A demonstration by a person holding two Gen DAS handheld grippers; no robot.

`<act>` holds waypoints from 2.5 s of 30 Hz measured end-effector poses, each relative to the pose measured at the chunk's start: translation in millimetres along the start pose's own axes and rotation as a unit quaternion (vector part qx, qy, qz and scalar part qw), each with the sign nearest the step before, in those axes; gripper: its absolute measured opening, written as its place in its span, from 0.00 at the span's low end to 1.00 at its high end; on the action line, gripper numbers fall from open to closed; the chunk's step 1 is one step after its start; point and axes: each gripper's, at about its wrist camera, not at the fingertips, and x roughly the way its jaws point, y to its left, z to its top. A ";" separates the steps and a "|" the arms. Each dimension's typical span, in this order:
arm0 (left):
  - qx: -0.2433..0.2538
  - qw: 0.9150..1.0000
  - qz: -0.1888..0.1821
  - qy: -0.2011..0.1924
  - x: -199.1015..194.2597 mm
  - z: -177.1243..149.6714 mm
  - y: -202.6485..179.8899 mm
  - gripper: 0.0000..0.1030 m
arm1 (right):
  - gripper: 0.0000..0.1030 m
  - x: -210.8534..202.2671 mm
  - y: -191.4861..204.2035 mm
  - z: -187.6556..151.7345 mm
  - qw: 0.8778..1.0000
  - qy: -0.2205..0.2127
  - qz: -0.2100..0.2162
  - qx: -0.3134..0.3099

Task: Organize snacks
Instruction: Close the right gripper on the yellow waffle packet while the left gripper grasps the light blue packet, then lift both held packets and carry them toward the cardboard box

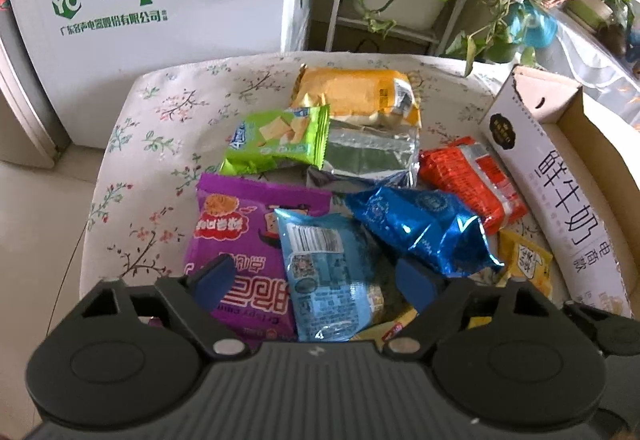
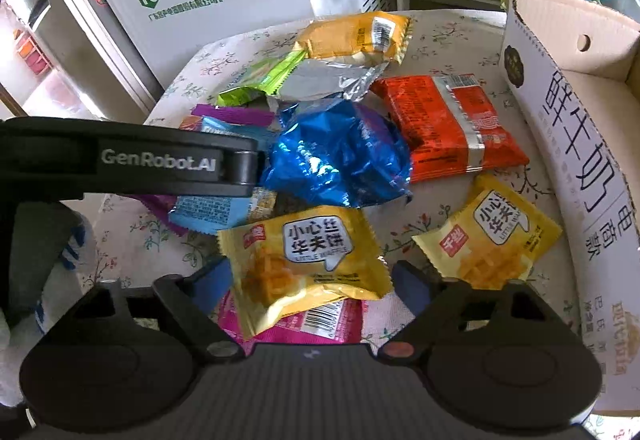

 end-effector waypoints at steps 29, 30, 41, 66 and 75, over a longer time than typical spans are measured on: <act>0.061 0.998 0.010 -0.025 1.3 -9.4 -19.1 0.55 | 0.84 -1.4 10.0 -5.6 0.999 -0.005 0.022 -0.038; 0.064 0.998 0.011 -0.026 1.3 -9.8 -20.6 0.51 | 0.84 -1.2 9.2 -5.6 0.999 -0.007 0.021 -0.035; 0.041 0.999 -0.005 -0.033 -20.2 -13.5 2.9 0.23 | 0.69 -12.3 10.4 -5.2 0.998 -0.021 0.041 -0.048; 0.073 0.997 0.008 -0.028 -7.9 -20.5 -21.6 0.57 | 0.69 -39.9 5.4 -16.9 0.998 -0.005 0.034 -0.048; 0.108 0.993 0.038 -0.024 7.2 -22.9 -45.9 0.82 | 0.69 -35.0 -2.6 -17.5 1.000 0.016 0.012 -0.022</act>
